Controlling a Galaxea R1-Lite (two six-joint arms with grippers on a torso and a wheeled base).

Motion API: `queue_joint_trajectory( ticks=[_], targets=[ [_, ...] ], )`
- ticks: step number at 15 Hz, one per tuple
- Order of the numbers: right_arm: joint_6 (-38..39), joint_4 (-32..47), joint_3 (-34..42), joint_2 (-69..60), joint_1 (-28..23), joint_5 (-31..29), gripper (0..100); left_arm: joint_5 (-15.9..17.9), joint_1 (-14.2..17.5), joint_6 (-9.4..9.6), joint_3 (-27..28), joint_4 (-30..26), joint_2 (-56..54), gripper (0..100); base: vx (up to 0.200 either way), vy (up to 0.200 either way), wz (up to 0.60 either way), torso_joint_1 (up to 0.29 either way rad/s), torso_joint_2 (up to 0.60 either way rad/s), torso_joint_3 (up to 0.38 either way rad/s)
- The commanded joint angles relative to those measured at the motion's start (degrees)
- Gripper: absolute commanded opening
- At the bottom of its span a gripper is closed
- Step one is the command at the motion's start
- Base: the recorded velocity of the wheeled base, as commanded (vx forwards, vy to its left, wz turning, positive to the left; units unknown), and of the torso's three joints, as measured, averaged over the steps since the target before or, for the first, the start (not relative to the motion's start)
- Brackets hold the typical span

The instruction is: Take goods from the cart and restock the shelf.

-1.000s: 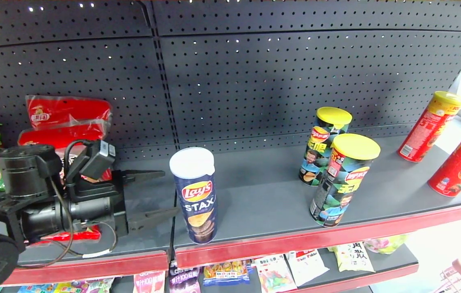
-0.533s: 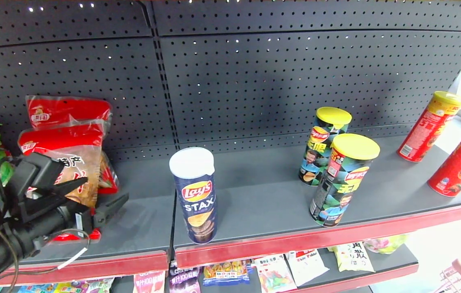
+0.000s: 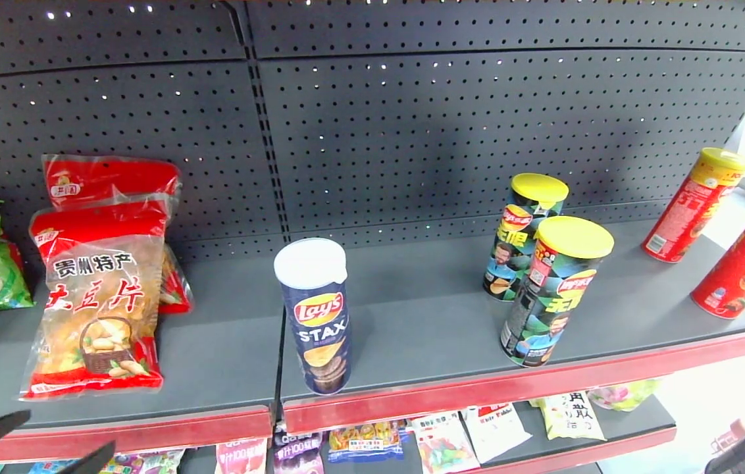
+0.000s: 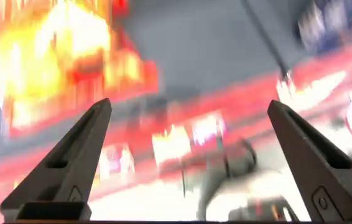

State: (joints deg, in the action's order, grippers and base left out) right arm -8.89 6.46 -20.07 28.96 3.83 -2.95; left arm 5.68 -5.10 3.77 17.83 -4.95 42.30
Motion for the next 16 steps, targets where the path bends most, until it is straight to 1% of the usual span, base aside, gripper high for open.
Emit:
queue_joint_trajectory(
  ticks=[1, 2, 3, 8, 9, 10, 11, 12, 13, 15, 16],
  targets=[
    [-0.08, 0.31, 0.47, -1.81, 0.04, 0.14, 0, -1.55, 0.0, -0.34, 5.72, -22.74, -26.66, 100, 0.0, 0.0, 0.0, 0.0, 0.0, 0.0],
    [-0.17, 0.22, 1.52, -2.6, 0.04, 0.14, 0, -2.52, 0.0, -0.08, 5.02, -23.09, -27.71, 100, 0.0, 0.0, 0.0, 0.0, 0.0, 0.0],
    [-0.17, 0.22, 1.87, -3.56, 0.04, 0.14, 0, -2.69, 0.0, 0.01, 4.58, -23.0, -27.98, 100, 0.0, 0.0, 0.0, 0.0, 0.0, 0.0],
    [-0.08, 0.57, 3.1, -7.26, 0.04, 0.05, 0, -2.69, 0.0, 0.1, 4.14, -23.0, -28.59, 100, 0.0, 0.0, 0.0, 0.0, 0.0, 0.0],
    [-0.08, 0.57, 3.1, -7.26, 0.04, 0.05, 0, -2.69, -0.09, 0.54, 3.26, -23.0, -29.82, 100, 0.0, 0.0, 0.0, 0.0, 0.0, 0.0],
    [0.01, 0.57, 3.54, -7.26, 0.04, -0.04, 0, -2.96, 0.0, 2.47, 1.94, -23.0, -31.67, 100, 0.0, 0.0, 0.0, 0.0, 0.0, 0.0],
    [0.19, 0.48, 3.72, -7.26, 0.04, -0.21, 0, -3.4, 0.0, 3.88, 1.68, -23.0, -31.84, 100, 0.0, 0.0, 0.0, 0.0, 0.0, 0.0],
    [0.19, 0.31, 3.72, -7.17, -0.05, -0.3, 0, -5.15, 0.0, 5.81, 2.2, -22.74, -30.88, 100, 0.0, 0.0, 0.0, 0.0, 0.0, 0.0],
    [0.27, 0.22, 3.63, -7.17, -0.05, -0.3, 0, -4.89, -0.27, 6.08, 2.64, -21.95, -29.56, 100, 0.0, 0.0, 0.0, 0.0, 0.0, 0.0],
    [0.27, 0.48, 3.81, -7.17, -0.14, -0.39, 0, -4.71, -1.06, 6.16, 1.76, -19.48, -28.41, 100, 0.0, 0.0, 0.0, 0.0, 0.0, 0.0],
    [0.1, 0.39, 3.72, -6.99, 0.04, -0.3, 0, -4.71, -1.85, 6.78, 0.97, -18.25, -28.59, 100, 0.0, 0.0, 0.0, 0.0, 0.0, 0.0]
  ],
)
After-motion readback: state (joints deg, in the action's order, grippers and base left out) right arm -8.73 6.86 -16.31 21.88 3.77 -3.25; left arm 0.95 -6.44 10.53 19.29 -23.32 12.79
